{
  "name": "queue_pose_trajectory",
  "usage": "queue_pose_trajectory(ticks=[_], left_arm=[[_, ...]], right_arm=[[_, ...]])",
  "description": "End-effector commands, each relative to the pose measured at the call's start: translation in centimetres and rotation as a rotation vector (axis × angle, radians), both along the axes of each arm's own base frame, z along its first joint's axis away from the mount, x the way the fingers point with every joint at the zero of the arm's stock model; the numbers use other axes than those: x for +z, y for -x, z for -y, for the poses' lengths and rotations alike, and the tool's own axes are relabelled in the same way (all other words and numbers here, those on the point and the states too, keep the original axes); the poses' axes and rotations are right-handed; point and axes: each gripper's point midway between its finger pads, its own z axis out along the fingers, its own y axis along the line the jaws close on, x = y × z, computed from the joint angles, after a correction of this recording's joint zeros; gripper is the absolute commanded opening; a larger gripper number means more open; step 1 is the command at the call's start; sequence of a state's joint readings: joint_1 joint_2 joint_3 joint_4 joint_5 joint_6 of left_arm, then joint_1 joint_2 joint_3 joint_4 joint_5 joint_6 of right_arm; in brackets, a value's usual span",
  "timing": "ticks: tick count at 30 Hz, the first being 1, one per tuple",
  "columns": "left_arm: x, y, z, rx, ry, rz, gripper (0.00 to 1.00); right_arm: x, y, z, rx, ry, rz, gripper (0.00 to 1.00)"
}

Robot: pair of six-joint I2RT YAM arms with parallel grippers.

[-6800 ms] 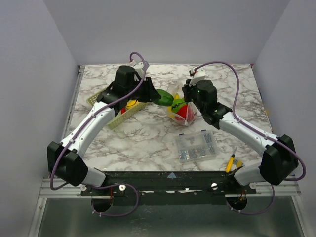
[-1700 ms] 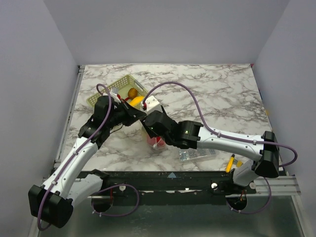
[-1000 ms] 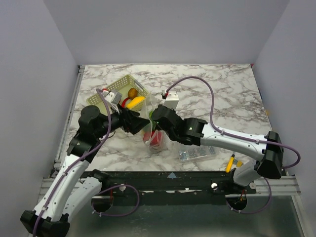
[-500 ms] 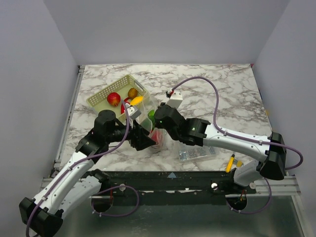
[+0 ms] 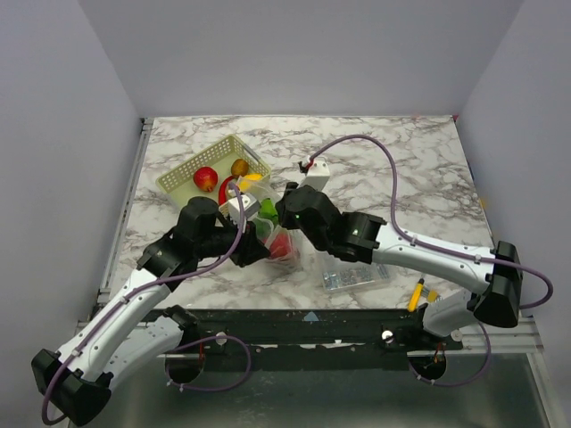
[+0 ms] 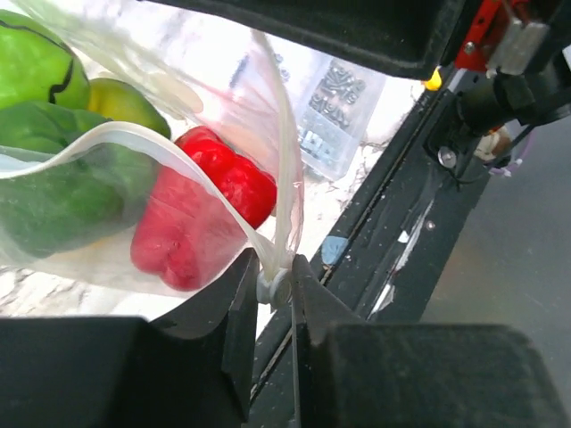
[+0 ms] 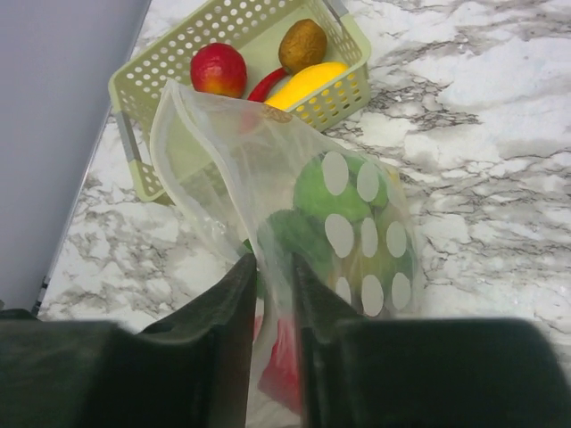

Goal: Place the food in the zip-top bag and seal the zipper
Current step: Adjust the zipper food storage bag at the center of the board.

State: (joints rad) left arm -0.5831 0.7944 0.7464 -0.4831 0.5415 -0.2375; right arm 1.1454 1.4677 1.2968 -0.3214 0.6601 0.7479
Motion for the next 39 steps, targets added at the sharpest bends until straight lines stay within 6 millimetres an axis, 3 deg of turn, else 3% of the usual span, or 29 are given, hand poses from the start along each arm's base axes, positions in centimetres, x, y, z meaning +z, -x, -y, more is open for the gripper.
queue_pose_trajectory(ticks=[1, 3, 9, 13, 16, 22, 25, 30, 39], left_arm=[[1.3, -1.4, -1.8, 0.060, -0.098, 0.115, 0.02], [1.5, -1.2, -2.3, 0.058, -0.117, 0.132, 0.00], [2.3, 0.5, -3.0, -0.021, -0.130, 0.193, 0.00], [2.8, 1.1, -3.3, -0.025, -0.112, 0.226, 0.00], [2.9, 1.4, -3.1, -0.028, -0.089, 0.232, 0.00], [2.7, 1.4, -2.9, -0.031, -0.079, 0.226, 0.00], [2.7, 1.3, -2.8, -0.033, -0.074, 0.220, 0.00], [2.6, 1.3, -2.7, -0.037, -0.075, 0.216, 0.00], [2.3, 1.0, -2.5, -0.039, -0.080, 0.199, 0.00]], right_arm=[[2.6, -1.5, 1.9, 0.114, 0.071, 0.120, 0.32], [3.6, -2.7, 3.2, 0.196, 0.089, 0.174, 0.45], [5.0, -3.8, 3.4, 0.514, 0.116, 0.242, 0.75], [5.4, -7.1, 3.9, 0.591, 0.055, 0.208, 0.76], [5.5, -7.9, 2.3, 0.724, 0.055, 0.224, 0.84], [5.6, -11.3, -1.3, 0.748, 0.000, 0.136, 0.85], [4.2, -12.7, -2.5, 0.719, 0.042, 0.095, 0.86], [0.9, -12.1, -4.4, 0.823, 0.113, 0.037, 0.85], [-2.9, -9.9, -6.1, 0.959, 0.138, -0.058, 0.81]])
